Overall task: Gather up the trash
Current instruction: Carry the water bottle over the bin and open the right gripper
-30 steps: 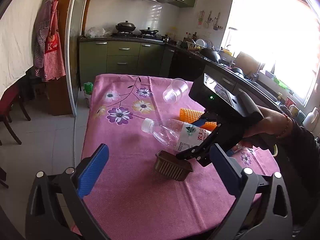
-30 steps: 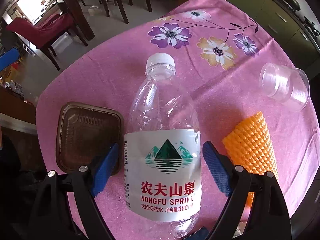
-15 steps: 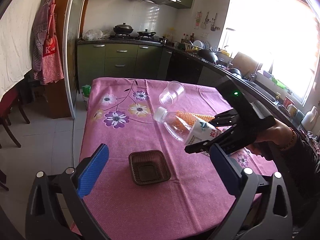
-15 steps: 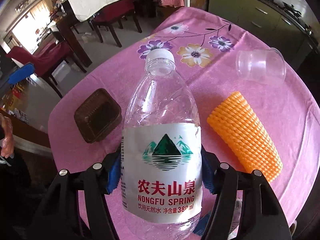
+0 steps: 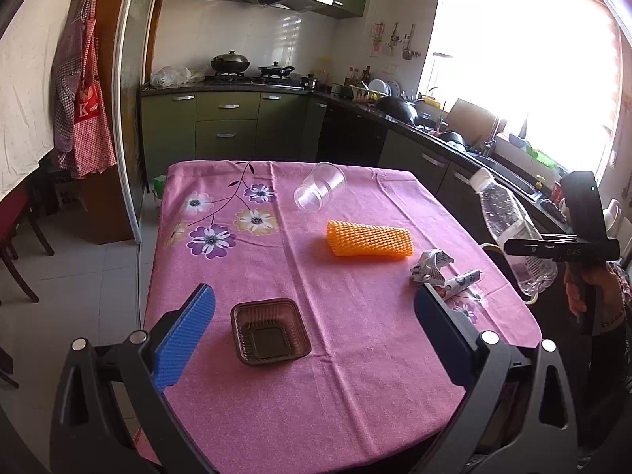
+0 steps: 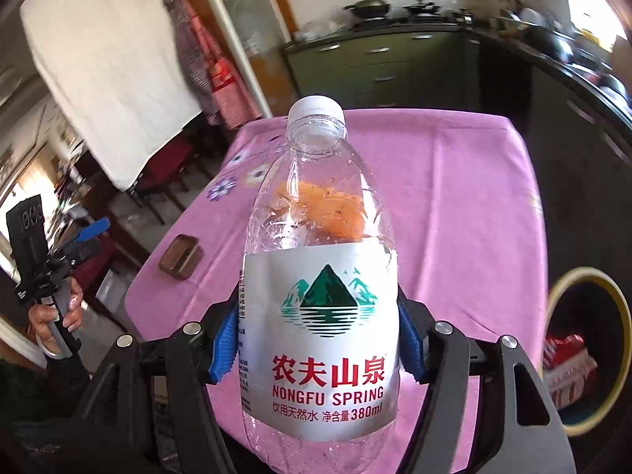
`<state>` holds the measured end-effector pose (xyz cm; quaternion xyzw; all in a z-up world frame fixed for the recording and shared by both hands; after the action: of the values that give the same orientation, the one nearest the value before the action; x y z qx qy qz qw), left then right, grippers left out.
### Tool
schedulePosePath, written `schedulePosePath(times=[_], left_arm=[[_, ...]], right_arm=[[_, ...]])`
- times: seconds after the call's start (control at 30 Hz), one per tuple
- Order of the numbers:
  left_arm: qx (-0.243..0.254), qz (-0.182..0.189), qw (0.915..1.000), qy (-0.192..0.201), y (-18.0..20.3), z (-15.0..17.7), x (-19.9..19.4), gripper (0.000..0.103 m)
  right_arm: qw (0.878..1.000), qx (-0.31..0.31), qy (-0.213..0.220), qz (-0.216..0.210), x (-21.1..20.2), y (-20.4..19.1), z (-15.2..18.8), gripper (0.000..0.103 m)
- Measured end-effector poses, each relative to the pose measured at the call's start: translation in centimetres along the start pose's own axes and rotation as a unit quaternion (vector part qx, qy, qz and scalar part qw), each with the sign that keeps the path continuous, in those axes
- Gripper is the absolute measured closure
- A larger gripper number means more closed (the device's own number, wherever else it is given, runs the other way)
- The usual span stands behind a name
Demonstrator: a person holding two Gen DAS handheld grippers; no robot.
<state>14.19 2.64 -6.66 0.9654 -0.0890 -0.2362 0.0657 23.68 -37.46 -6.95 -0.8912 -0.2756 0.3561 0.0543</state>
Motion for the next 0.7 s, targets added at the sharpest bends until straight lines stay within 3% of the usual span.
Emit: schedulePosePath(times=[0.1, 0.27, 0.4, 0.6, 0.63, 0.67, 0.7], left_arm=[[0.006, 0.007, 1.0, -0.002, 0.9, 0.1, 0.1, 0.007], [0.014, 0.014, 0.9998, -0.005, 2.0, 0.2, 0.2, 0.007], [0.026, 0.017, 0.9995, -0.007, 3.2, 0.1, 0.2, 0.007], [0.04, 0.039, 0.9983, -0.018, 5.4, 0.1, 0.8, 0.007], [0.041, 0.049, 0.9977, -0.022, 5.9, 0.1, 1.0, 0.007], [0.043, 0.058, 0.997, -0.027, 6.4, 0.2, 1.3, 0.007], [0.047, 0.07, 0.996, -0.033, 7.1, 0.4, 1.7, 0.007]], right_arm=[[0.995, 0.062, 0.015, 0.079, -3.1, 7.0, 1.3, 0.038], [0.967, 0.185, 0.006, 0.175, -6.3, 18.7, 5.4, 0.038], [0.947, 0.251, -0.007, 0.202, -6.3, 24.2, 7.7, 0.038], [0.937, 0.279, 0.012, 0.207, -5.4, 27.6, 7.3, 0.036], [0.935, 0.281, 0.014, 0.216, -5.2, 28.5, 7.2, 0.02], [0.93, 0.278, 0.012, 0.242, -5.1, 29.3, 7.1, 0.011], [0.924, 0.268, 0.018, 0.271, -5.3, 29.8, 7.0, 0.011]])
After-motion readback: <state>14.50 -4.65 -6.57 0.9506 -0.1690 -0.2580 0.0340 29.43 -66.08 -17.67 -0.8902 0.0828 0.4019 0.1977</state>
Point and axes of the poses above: each gripper's, at about its wrist camera, not at the fingertips, and x roughly the way its jaws point, y to its right, z to its underside, the point moved 8 cm from there along x, roughly the way its jaws point, and after that the axes turned 8 degrees about y, right-handed, at the moved point
